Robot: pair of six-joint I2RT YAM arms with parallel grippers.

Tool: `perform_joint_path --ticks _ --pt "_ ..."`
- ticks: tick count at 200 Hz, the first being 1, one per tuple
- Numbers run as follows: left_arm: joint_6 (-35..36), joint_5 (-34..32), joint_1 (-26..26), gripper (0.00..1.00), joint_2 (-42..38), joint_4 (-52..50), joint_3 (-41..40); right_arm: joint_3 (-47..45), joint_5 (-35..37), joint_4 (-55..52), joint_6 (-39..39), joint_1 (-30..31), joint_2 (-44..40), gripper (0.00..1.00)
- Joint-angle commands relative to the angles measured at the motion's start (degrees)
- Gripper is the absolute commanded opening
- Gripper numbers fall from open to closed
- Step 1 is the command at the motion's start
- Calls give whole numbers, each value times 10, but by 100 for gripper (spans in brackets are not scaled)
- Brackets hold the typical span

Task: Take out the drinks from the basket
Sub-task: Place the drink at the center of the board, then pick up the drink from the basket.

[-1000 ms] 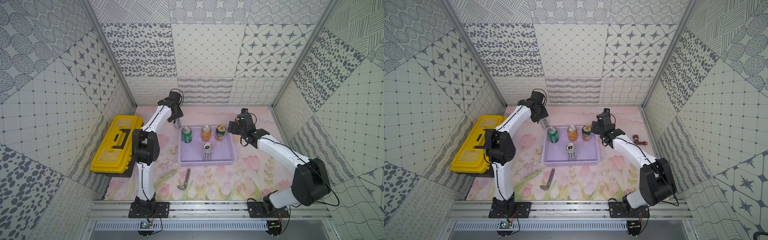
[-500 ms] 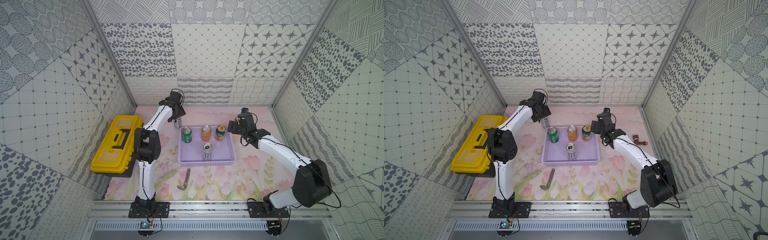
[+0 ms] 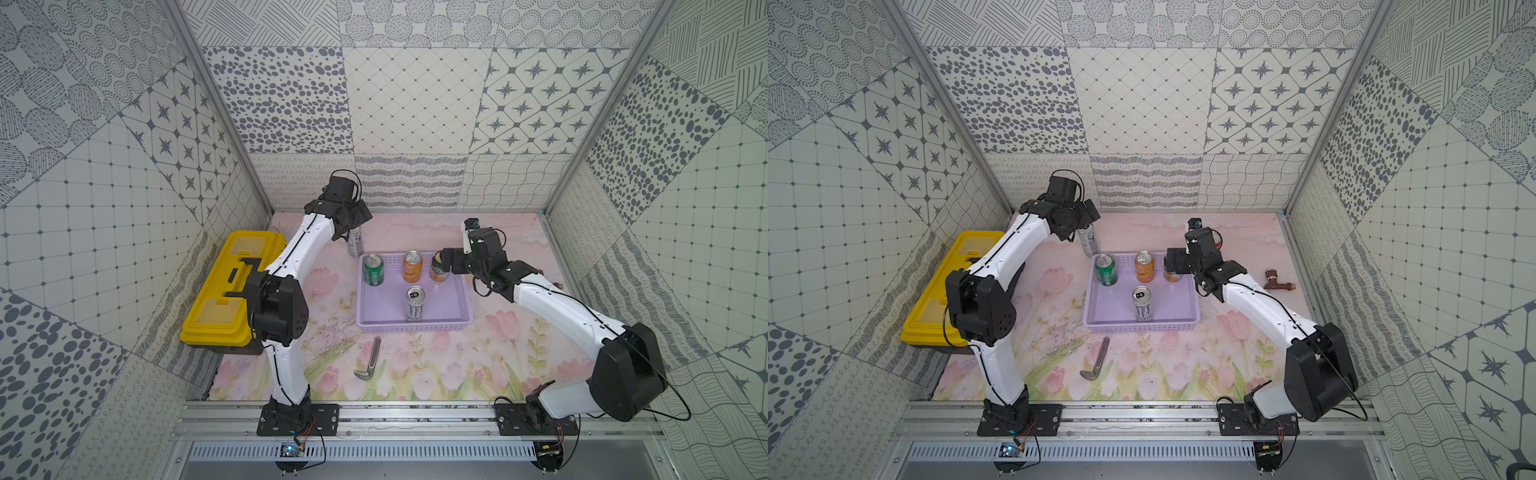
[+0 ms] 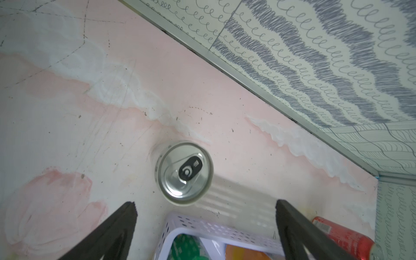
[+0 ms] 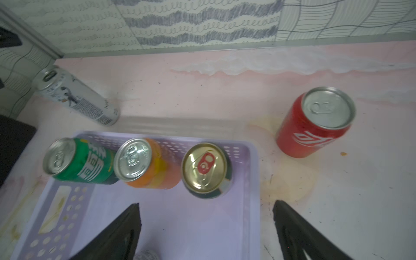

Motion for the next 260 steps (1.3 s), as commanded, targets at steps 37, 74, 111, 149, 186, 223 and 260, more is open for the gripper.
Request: perform_joint_path --ticks 37,74,111,149,186,223,260 --pt "-15 32 -68 100 -170 87 -186 -15 -102 10 -42 74 -41 96" --pt "-6 24 -109 100 -240 78 -259 -15 -77 -5 -61 126 -20 96" --pt "-7 33 -124 100 -289 58 -305 -14 -52 -7 -62 146 13 96" --pt "-2 27 -129 100 -330 38 -333 -11 -15 -18 -66 156 42 95" --pt "5 8 -129 100 -352 24 -356 -26 -54 -4 -57 160 53 90" --pt "8 4 -129 100 -349 22 -356 -32 -65 0 -52 165 65 79" --pt "9 9 -129 100 -340 19 -351 -31 -64 5 -49 166 49 60"
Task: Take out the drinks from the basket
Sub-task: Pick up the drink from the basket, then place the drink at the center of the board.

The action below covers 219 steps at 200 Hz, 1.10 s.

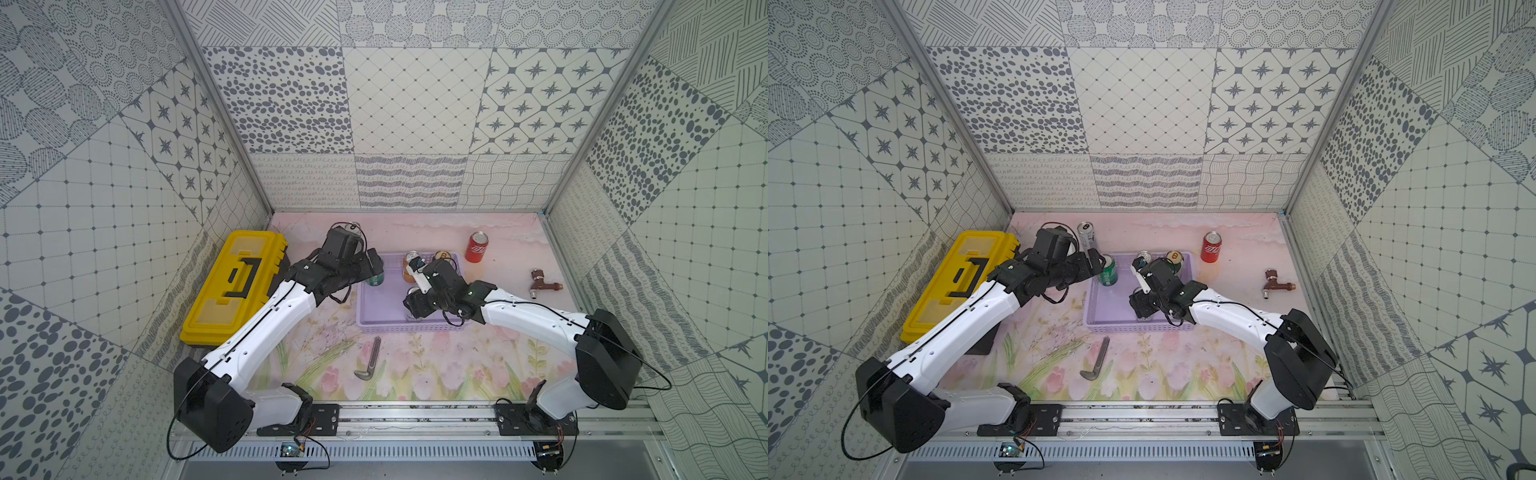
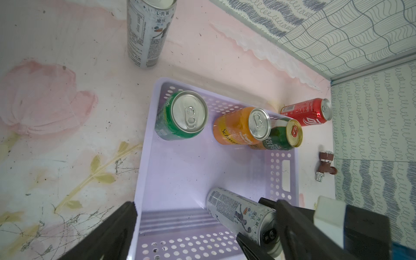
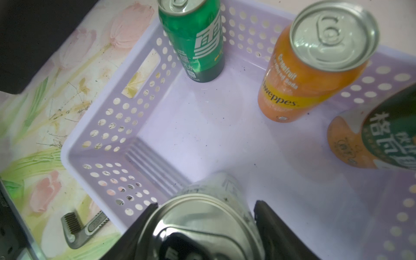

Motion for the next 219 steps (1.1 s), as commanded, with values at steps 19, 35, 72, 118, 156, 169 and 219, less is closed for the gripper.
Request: perform_joint_path --ticks 19,35,72,118,156,169,219 --pt "18 -10 -2 100 6 -13 4 7 -6 22 2 2 -31 52" --pt "19 -10 -2 100 7 -12 4 17 -18 16 4 -4 -48 47" --pt "18 -7 -2 100 7 -12 4 33 -59 7 35 -55 -107 44" --pt "18 -5 -2 100 10 -11 4 47 -45 -20 65 -162 -185 43" --pt "16 0 -2 100 17 -8 3 49 42 -39 76 -236 -213 42" --pt "15 2 -2 100 19 -6 3 48 75 -41 74 -251 -202 42" --pt "14 4 -2 100 22 -4 0 35 162 -10 64 -274 -118 42"
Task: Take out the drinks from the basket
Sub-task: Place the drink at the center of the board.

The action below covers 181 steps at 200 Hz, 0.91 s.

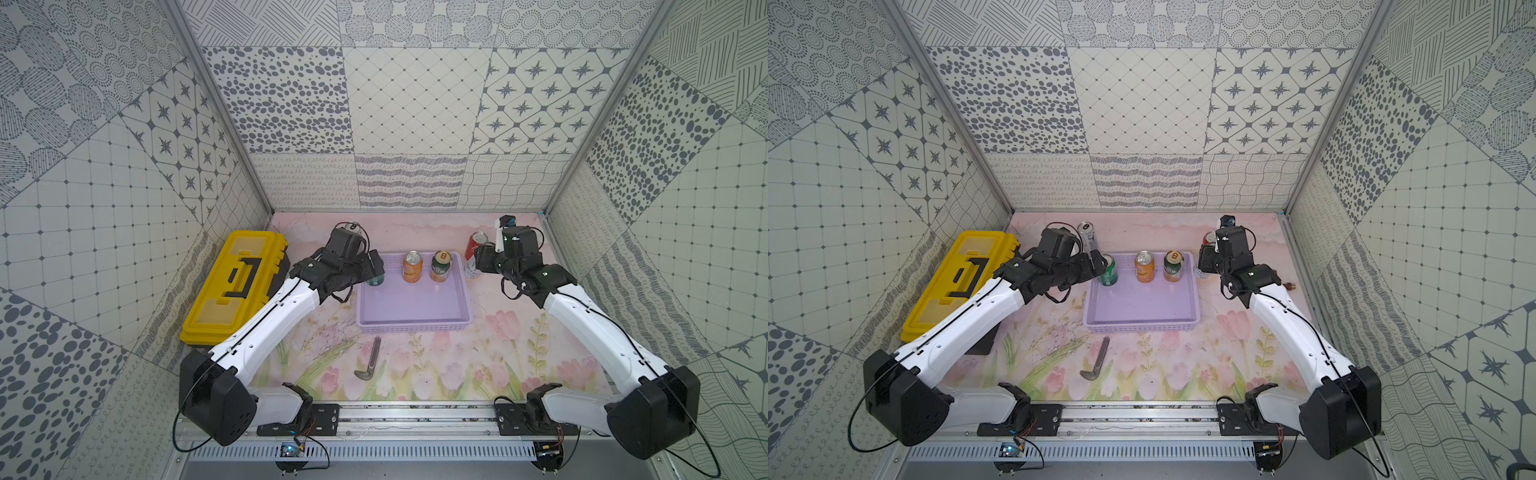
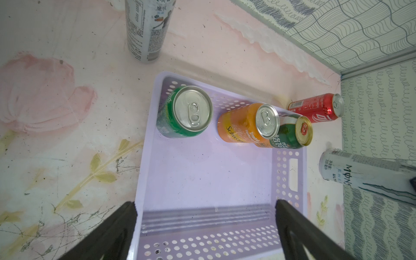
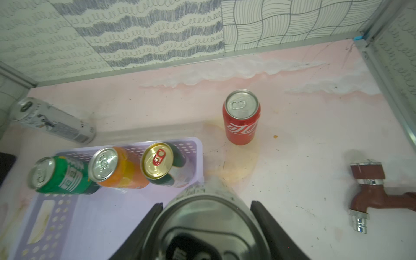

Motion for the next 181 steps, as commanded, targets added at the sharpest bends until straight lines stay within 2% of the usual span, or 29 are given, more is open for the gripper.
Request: perform_joint_path --ticks 1,56,122,165,181 --pt "11 1 -2 100 3 -4 0 11 60 72 -2 -3 32 42" --pt "9 4 -3 100 7 -3 -3 19 69 111 3 -23 108 43" --pt "11 2 -3 100 6 -3 -2 25 54 118 8 -42 148 43" --pt "11 3 -3 100 7 -4 -2 26 57 114 15 -42 165 47" --pt "11 3 -3 100 7 -4 -2 25 58 113 19 -42 168 52"
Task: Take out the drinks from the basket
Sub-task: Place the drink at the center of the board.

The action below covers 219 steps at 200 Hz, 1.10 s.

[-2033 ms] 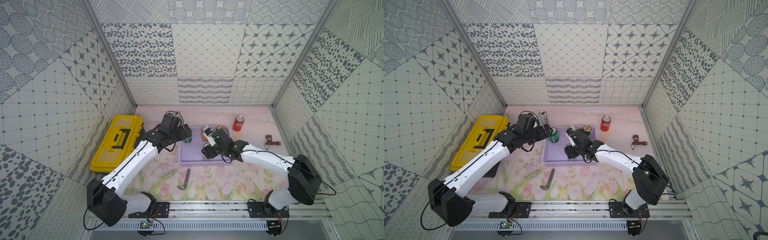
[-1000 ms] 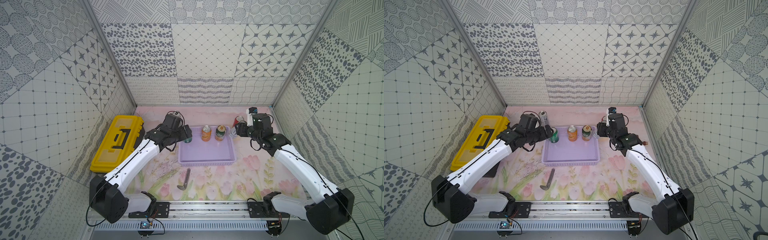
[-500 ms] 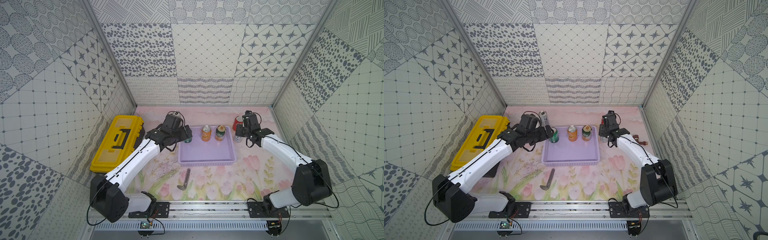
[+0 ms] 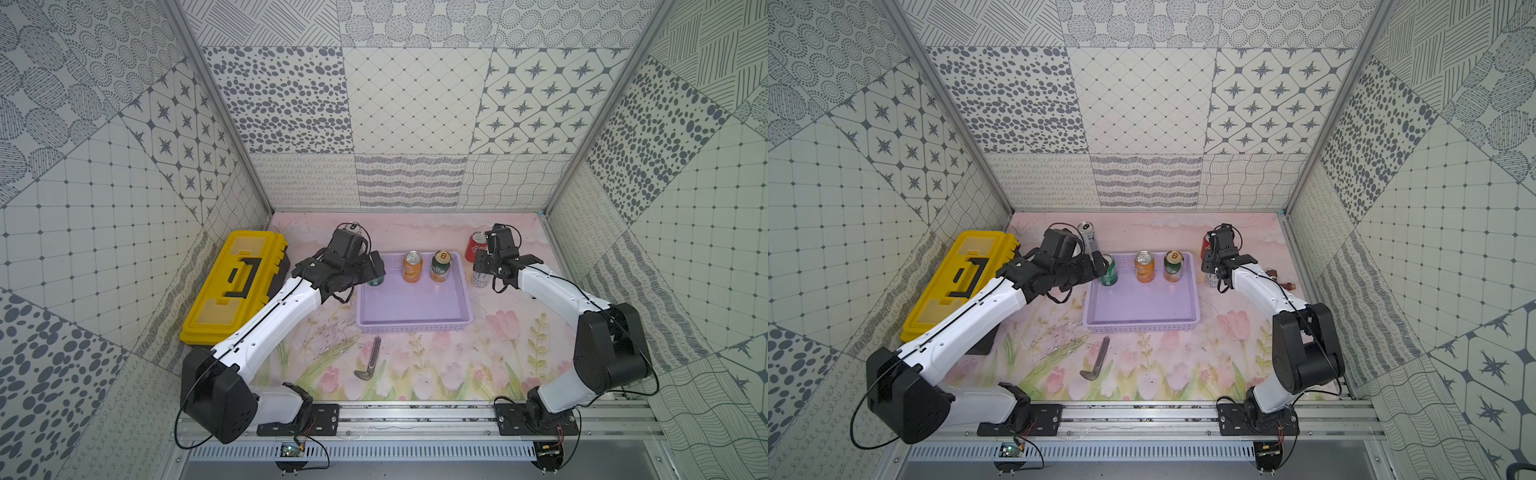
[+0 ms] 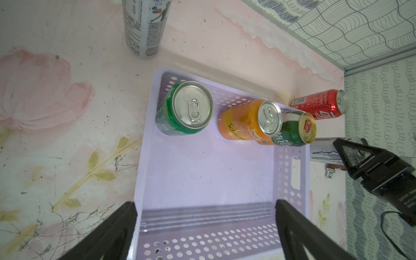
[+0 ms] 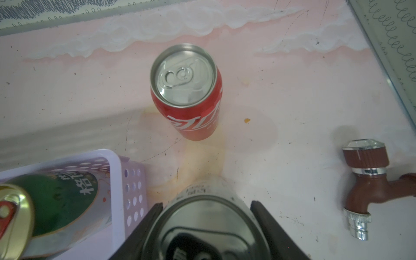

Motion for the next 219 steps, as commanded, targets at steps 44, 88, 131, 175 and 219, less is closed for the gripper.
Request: perform_joint_path --ticks 44,88,131,175,219 --pt "12 2 0 100 2 -3 1 23 -5 50 32 -2 5 77" --pt "14 0 -1 100 0 -4 2 20 -11 49 49 -10 -10 94" --pt "17 4 0 100 5 -7 8 25 -10 38 43 -12 -65 96" --pt "33 2 -5 99 27 -35 45 -23 -38 69 51 -8 -148 95" --pt "46 -41 -16 97 91 -67 107 -49 -64 75 50 1 -175 95"
